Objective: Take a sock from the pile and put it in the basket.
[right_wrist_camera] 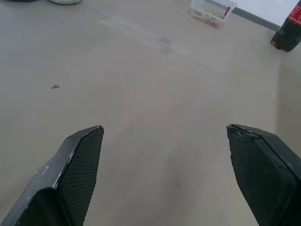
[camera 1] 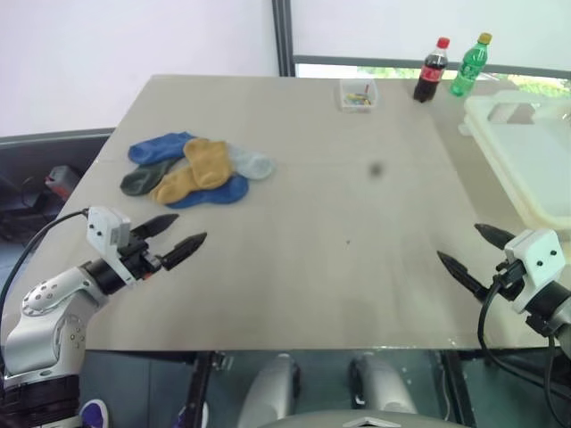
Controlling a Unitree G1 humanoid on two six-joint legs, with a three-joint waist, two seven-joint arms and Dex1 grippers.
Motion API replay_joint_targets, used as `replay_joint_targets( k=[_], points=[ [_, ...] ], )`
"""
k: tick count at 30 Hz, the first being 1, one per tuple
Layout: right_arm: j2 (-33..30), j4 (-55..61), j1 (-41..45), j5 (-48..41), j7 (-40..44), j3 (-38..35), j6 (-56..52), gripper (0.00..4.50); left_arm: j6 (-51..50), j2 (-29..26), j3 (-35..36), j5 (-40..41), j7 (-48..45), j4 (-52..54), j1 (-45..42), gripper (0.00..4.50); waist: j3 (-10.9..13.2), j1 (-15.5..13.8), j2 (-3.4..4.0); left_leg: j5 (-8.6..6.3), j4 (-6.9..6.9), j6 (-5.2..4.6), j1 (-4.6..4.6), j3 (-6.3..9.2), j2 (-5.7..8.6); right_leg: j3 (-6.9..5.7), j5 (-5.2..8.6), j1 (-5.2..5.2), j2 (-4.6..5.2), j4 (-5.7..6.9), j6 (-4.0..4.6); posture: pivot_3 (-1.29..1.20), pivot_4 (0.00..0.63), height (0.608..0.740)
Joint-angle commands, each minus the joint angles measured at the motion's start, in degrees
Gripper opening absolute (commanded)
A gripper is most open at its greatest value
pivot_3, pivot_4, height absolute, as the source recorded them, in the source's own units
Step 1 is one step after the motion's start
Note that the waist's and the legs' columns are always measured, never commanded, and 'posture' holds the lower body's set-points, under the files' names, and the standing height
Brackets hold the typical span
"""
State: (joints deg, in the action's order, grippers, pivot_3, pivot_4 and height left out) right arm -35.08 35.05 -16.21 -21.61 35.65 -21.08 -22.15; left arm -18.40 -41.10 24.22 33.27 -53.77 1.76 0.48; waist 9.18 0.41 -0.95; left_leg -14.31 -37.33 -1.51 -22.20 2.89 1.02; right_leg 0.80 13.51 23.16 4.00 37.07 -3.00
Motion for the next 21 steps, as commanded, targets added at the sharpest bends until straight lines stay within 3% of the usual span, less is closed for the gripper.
replay_joint_targets(
  k=[1,11,16,21],
  points=[
    [-0.86,1.95,1.15,-0.57,-0.02,0.17,-0.22,4.34,-0.22,0.14,0.23,0.8,0.45,2.57,-0.55,4.34,0.0,0.01,0.0,0.0,0.0,0.0,0.0,0.0,0.0,0.0,0.0,0.0,0.0,0.0,0.0,0.0,0.15,0.74],
    [-0.46,2.04,2.91,-0.23,-0.64,2.68,-0.64,4.34,-2.63,1.86,-1.28,0.54,4.44,4.65,-3.51,4.34,0.03,0.01,-0.02,0.0,0.01,0.0,-0.03,0.0,0.0,-0.02,-0.01,0.0,-0.05,-0.03,0.0,0.0,0.15,0.74],
    [0.07,2.35,6.69,-0.65,-0.15,6.92,-0.18,4.34,-1.58,3.37,-3.45,-5.29,12.49,6.64,-4.96,4.34,0.04,0.08,-0.04,0.0,0.01,0.0,-0.02,0.02,-0.01,-0.02,-0.01,0.0,-0.05,-0.04,-0.01,0.0,0.15,0.74],
    [-0.19,2.2,12.87,-0.79,2.85,13.1,1.75,4.34,-7.27,1.37,-6.02,-11.42,20.84,6.24,-8.52,4.34,0.09,0.13,-0.11,0.0,0.01,0.0,-0.03,0.02,0.0,-0.02,-0.15,0.01,-0.12,-0.03,-0.24,0.0,0.15,0.74]
  ],
)
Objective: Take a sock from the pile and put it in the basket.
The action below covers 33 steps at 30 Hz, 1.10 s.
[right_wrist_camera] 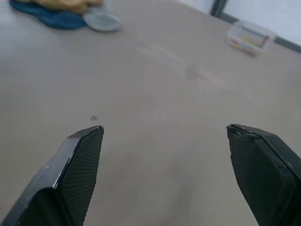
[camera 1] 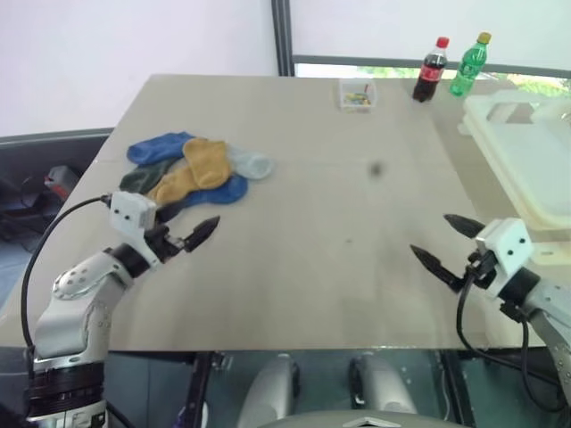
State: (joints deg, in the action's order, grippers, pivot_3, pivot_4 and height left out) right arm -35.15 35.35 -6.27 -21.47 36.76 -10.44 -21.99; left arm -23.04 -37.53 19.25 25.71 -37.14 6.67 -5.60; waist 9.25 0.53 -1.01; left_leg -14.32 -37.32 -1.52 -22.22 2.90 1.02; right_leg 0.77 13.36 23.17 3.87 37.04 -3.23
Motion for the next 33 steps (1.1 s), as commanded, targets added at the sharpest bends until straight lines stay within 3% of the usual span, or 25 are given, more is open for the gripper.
replay_joint_targets(
  k=[1,5,10,17,20,25,28,33],
  points=[
    [0.09,1.52,4.45,-1.3,2.4,3.78,1.56,4.34,-3.15,-3.2,-2.03,-5.38,4.58,0.29,-3.64,4.34,0.04,0.01,-0.05,0.0,0.0,0.0,0.0,0.02,0.0,-0.02,0.0,0.0,-0.02,0.0,-0.01,0.0,0.15,0.74],
    [1.8,-1.62,12.49,-1.49,4.81,10.09,1.15,4.34,1.94,-4.65,-5.78,-13.08,7.41,-8.96,-10.11,4.34,0.08,0.05,-0.07,0.0,0.0,0.0,0.0,0.07,0.01,-0.05,-0.01,0.0,-0.1,0.0,-0.01,0.0,0.15,0.74],
    [3.97,-5.66,19.58,0.69,6.39,15.36,2.95,4.34,5.62,-2.31,-10.5,-17.39,8.28,-17.84,-18.57,4.34,0.09,-0.08,-0.11,0.01,-0.01,0.01,-0.12,0.12,0.1,-0.07,-0.03,0.07,-0.1,0.0,0.0,0.0,0.15,0.74],
    [5.24,-6.5,21.89,1.57,6.24,17.42,3.16,4.34,7.99,0.65,-13.58,-20.54,8.95,-28.42,-26.32,4.34,0.09,-0.03,-0.13,0.03,-0.07,0.05,-0.64,0.26,0.25,-0.15,-0.07,0.49,0.0,0.05,-0.04,0.0,0.15,0.74],
    [5.41,-6.04,21.3,1.84,5.63,16.98,3.14,4.5,8.87,1.45,-13.86,-21.21,9.12,-32.09,-28.79,3.5,0.1,0.13,-0.14,0.02,-0.07,0.03,-0.65,0.28,0.3,-0.18,-0.07,0.49,0.02,0.05,-0.05,0.0,0.15,0.74],
    [5.33,-5.48,20.15,2.09,4.52,16.44,3.15,4.5,10.31,2.27,-13.97,-20.51,7.62,-33.52,-29.75,1.2,0.1,0.15,-0.14,0.02,-0.08,0.03,-0.63,0.33,0.31,-0.2,-0.07,0.49,0.02,0.14,-0.05,0.0,0.15,0.74],
    [5.31,-5.17,19.61,2.32,4.01,16.4,3.08,4.5,10.54,2.35,-13.72,-20.21,7.15,-33.21,-29.58,0.05,0.1,0.13,-0.14,0.02,-0.1,0.03,-0.63,0.34,0.32,-0.22,-0.07,0.49,0.04,0.22,-0.05,0.0,0.15,0.74],
    [5.26,-5.1,19.13,2.54,3.51,16.42,3.03,4.5,7.76,2.26,-12.86,-17.95,4.88,-28.87,-27.12,0.05,0.1,0.19,-0.14,0.02,-0.15,0.03,-0.57,0.36,0.35,-0.21,-0.07,0.49,0.06,0.39,-0.05,0.0,0.15,0.74]
  ],
)
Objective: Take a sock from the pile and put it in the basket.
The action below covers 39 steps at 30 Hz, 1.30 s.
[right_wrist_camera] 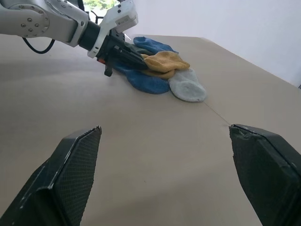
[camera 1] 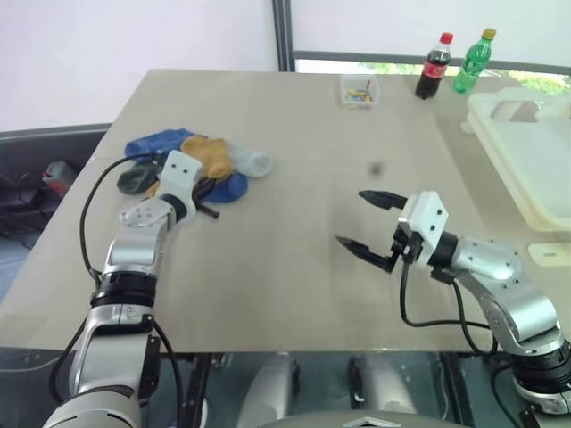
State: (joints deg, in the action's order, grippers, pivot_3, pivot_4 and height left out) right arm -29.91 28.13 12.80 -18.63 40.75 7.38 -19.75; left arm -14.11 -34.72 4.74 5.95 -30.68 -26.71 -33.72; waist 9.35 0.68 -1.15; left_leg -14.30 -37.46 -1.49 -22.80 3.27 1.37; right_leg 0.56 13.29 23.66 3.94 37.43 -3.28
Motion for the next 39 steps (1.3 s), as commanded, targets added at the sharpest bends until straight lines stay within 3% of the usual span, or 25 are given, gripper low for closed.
replay_joint_targets(
  k=[1,8,15,24,28,33,34,36,39],
  points=[
    [0.03,2.19,-0.02,-0.29,-0.54,-1.41,0.75,4.5,-2.13,-0.66,1.81,2.51,-2.31,6.32,1.99,0.05,0.0,0.08,0.0,0.0,0.0,0.0,0.02,-0.01,0.0,0.02,0.0,0.0,0.0,0.03,0.0,0.0,0.15,0.74],
    [0.02,2.17,-0.31,-0.2,-0.92,-1.57,0.52,4.5,-17.02,-0.81,1.97,10.37,-7.86,22.39,8.38,0.05,0.0,0.08,0.0,0.0,-0.07,0.0,0.04,0.01,-0.01,0.02,0.01,0.0,0.02,0.16,0.01,0.0,0.15,0.74],
    [-1.12,3.33,-2.47,-0.24,-2.18,-4.08,-0.18,4.5,-43.69,3.45,-3.38,21.36,-7.91,38.09,9.09,0.05,0.0,-0.08,0.0,0.0,-0.21,0.0,0.04,0.08,0.02,-0.03,0.01,-0.07,0.03,0.23,0.0,0.0,0.15,0.74],
    [-3.26,10.22,-10.39,-0.84,-5.65,-10.71,-3.55,4.5,-60.48,15.52,-10.21,29.03,-7.78,32.79,-2.5,0.05,0.02,-0.15,-0.01,0.0,-0.46,-0.01,0.02,0.12,0.06,-0.08,0.03,-0.14,0.0,0.35,-0.01,0.0,0.15,0.74],
    [-4.42,13.61,-15.24,-1.12,-6.6,-14.48,-5.01,4.5,-63.91,24.97,-11.7,30.59,-6.08,28.34,-7.57,0.05,0.03,-0.09,-0.01,0.0,-0.54,-0.01,0.0,0.07,0.07,-0.03,0.03,-0.13,-0.01,0.36,-0.02,0.0,0.15,0.74],
    [-5.72,15.26,-22.41,-1.3,-6.12,-19.5,-5.04,4.5,-63.87,27.84,-14.51,29.89,-6.96,25.11,-9.94,0.05,0.03,0.11,-0.01,-0.01,-0.61,-0.02,-0.02,0.04,0.1,-0.01,0.03,-0.15,-0.02,0.38,-0.03,0.0,0.15,0.74],
    [-6.01,15.34,-24.28,-1.33,-5.67,-20.64,-4.71,4.5,-63.26,27.48,-15.09,29.75,-7.33,25.22,-9.92,0.54,0.03,0.24,-0.01,-0.01,-0.6,-0.02,0.02,0.01,0.09,0.04,0.04,-0.15,-0.06,0.38,-0.03,0.0,0.15,0.74],
    [-6.51,15.24,-29.09,-1.64,-4.14,-23.83,-3.62,4.5,-62.67,26.17,-15.48,29.72,-7.93,26.03,-9.71,0.89,0.03,0.11,0.01,-0.01,-0.6,-0.02,0.03,-0.06,0.05,0.14,0.04,-0.13,-0.15,0.38,-0.02,0.0,0.15,0.74],
    [-6.86,15.01,-33.42,-1.87,-2.58,-26.7,-2.11,4.5,-60.06,22.15,-17.33,28.39,-9.2,28.23,-9.16,2.32,0.04,0.08,0.02,-0.01,-0.61,-0.02,0.03,-0.02,0.0,0.1,0.05,-0.14,-0.16,0.38,-0.01,0.0,0.15,0.74]
  ],
)
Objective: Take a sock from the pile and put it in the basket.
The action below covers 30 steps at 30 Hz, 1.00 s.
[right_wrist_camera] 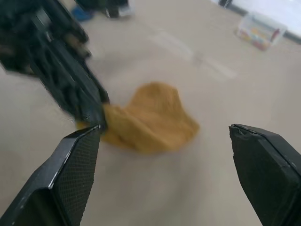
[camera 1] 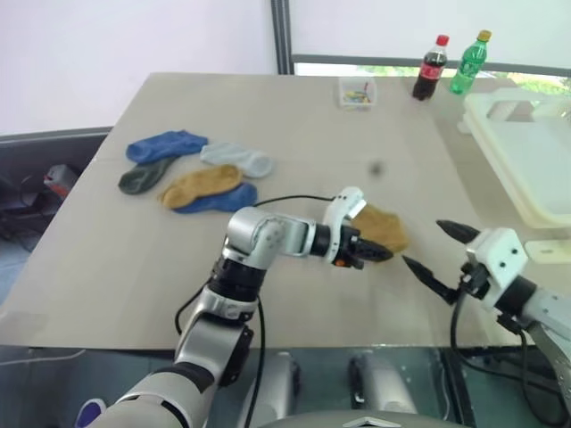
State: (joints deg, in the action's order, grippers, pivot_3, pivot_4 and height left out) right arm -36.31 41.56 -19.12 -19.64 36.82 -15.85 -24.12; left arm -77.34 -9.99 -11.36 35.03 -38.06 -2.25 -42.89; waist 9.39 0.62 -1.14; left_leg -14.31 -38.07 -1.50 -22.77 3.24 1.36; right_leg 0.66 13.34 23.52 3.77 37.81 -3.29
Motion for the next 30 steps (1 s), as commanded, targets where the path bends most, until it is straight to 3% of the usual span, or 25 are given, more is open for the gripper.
replay_joint_targets(
  k=[1,5,8,13,20,24,27,30],
  points=[
    [-0.39,1.59,-2.07,-0.97,1.42,-3.79,2.37,4.5,4.8,-4.52,-2.43,-1.34,-2.82,4.94,0.31,2.63,0.01,0.25,0.02,0.0,0.0,0.0,0.01,-0.05,-0.02,0.06,0.0,0.0,0.0,-0.02,0.0,0.0,0.15,0.74],
    [0.17,1.49,-3.26,-1.19,1.6,-4.32,2.98,4.5,9.13,-11.73,-2.92,0.23,-9.82,9.37,0.6,2.63,0.01,0.06,0.02,0.0,-0.01,0.0,0.06,-0.17,-0.1,0.17,0.0,0.0,0.0,-0.02,0.0,0.0,0.15,0.74],
    [0.82,1.4,-3.63,-1.18,1.2,-4.21,3.53,4.5,11.22,-12.59,0.12,0.4,-11.28,4.94,-2.23,2.63,0.01,-0.33,0.02,0.0,-0.02,0.0,0.04,-0.13,-0.12,0.12,0.01,0.0,0.01,-0.03,0.01,0.0,0.15,0.74],
    [1.93,1.57,-3.38,-0.84,0.11,-2.88,3.72,4.5,27.26,-7.79,-3.1,-10.69,-8.42,-14.56,-9.28,2.63,0.01,-1.53,0.01,-0.01,-0.17,-0.01,-0.06,-0.06,0.03,0.02,0.01,-0.04,0.02,-0.09,-0.02,0.0,0.15,0.74],
    [4.76,4.93,-5.21,1.06,-2.78,1.29,3.84,4.5,53.82,5.21,-5.19,-23.83,-6.58,-48.08,-19.31,2.63,0.08,-1.42,-0.09,-0.04,-0.17,-0.06,-0.24,-0.07,0.15,-0.01,0.01,0.01,0.03,-0.25,-0.05,0.0,0.15,0.74],
    [5.73,6.32,-5.86,2.86,-4.65,3.35,3.7,4.5,60.32,8.49,-4.44,-27.0,-8.54,-58.28,-22.1,2.63,0.12,-1.04,-0.13,-0.07,-0.16,-0.12,-0.22,-0.16,0.13,0.05,0.03,0.05,0.01,-0.23,-0.08,0.0,0.15,0.74],
    [6.39,7.56,-6.91,4.18,-6.03,4.39,3.91,4.5,62.65,8.93,-3.87,-28.78,-10.36,-61.59,-22.39,1.88,0.12,-1.1,-0.13,-0.08,-0.16,-0.13,-0.2,-0.17,0.11,0.06,0.03,0.05,0.01,-0.19,-0.1,0.0,0.15,0.74],
    [7.04,8.4,-7.91,4.99,-7.09,4.75,4.07,4.5,61.66,8.12,-1.37,-28.18,-12.45,-62.01,-22.38,0.43,0.12,-1.25,-0.13,-0.08,-0.17,-0.13,-0.17,-0.13,0.11,0.01,0.15,0.02,0.01,-0.15,-0.29,0.0,0.15,0.74]
  ],
)
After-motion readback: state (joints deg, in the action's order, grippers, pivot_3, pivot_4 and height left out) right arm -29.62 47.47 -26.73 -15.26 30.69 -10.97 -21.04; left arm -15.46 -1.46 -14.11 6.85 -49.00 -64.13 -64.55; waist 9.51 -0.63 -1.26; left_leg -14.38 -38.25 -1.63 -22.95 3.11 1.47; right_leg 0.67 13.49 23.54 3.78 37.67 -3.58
